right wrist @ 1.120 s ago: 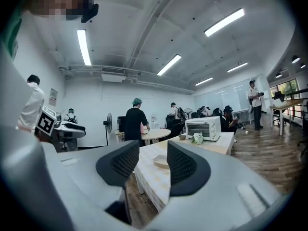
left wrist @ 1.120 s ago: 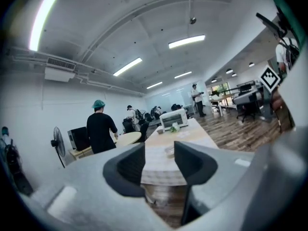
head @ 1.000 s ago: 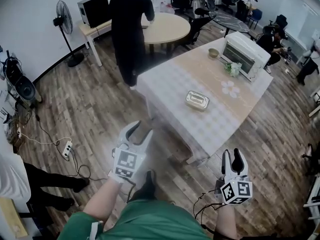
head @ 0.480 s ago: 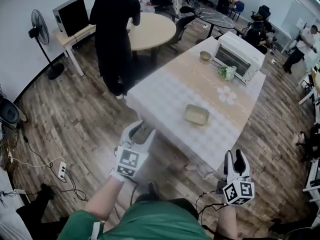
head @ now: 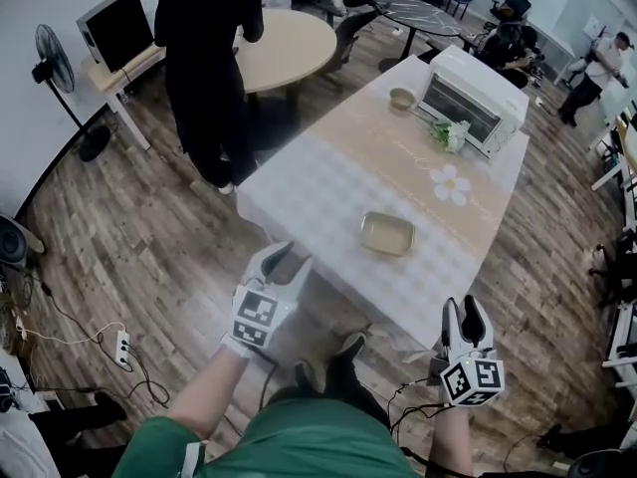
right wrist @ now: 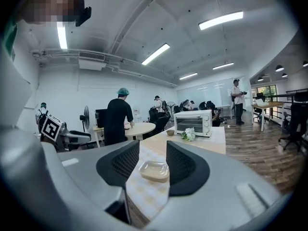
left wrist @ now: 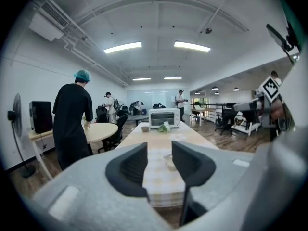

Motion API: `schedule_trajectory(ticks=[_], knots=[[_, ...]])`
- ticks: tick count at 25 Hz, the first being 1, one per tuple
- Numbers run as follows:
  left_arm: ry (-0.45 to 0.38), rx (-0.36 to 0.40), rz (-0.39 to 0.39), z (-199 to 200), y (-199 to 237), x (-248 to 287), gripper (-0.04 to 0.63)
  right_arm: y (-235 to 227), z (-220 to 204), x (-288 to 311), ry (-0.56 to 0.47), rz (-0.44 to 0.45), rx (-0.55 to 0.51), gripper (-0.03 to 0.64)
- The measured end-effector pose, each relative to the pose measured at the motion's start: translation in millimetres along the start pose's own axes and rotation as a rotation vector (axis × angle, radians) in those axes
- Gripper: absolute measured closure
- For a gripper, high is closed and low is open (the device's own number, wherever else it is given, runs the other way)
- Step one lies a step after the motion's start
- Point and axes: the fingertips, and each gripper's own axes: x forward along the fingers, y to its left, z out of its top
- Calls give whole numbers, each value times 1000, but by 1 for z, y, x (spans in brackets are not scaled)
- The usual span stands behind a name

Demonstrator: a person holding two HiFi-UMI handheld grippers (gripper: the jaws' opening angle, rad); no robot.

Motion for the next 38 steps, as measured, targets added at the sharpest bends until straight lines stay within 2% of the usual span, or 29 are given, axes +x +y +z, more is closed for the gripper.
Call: schedule_trajectory(ticks=[8, 12, 15, 20, 24, 27, 30, 33, 35, 38], knots=[[98, -13, -35, -1, -2, 81, 443, -43, 24, 75, -29, 72, 46, 453], [157, -78, -68, -10, -6, 133, 449, -76, 27, 110, -11, 97, 70, 453], [218, -129, -122, -20, -14, 169, 452, -99, 26, 130, 4, 104, 85, 453], [312, -200, -191, -52, -15, 220, 453, -120, 26, 157, 27, 97, 85, 453], [396, -338, -264, -85, -10, 252, 453, -128, 26, 171, 44, 46, 86, 453], [457, -408, -328, -108, -11, 273, 454, -136, 26, 174, 53, -27, 99, 453], [497, -472, -385, -122, -12, 292, 455, -142, 23, 177, 54, -88, 115, 453], [530, -567, -447, -134, -14, 307, 459, -143, 14, 179, 65, -140, 136, 453], [555, -620, -470, -143, -13, 315, 459, -142, 9, 180, 68, -168, 150, 453], [595, -660, -475, -152, -10, 323, 462, -144, 6, 181, 64, -196, 167, 453]])
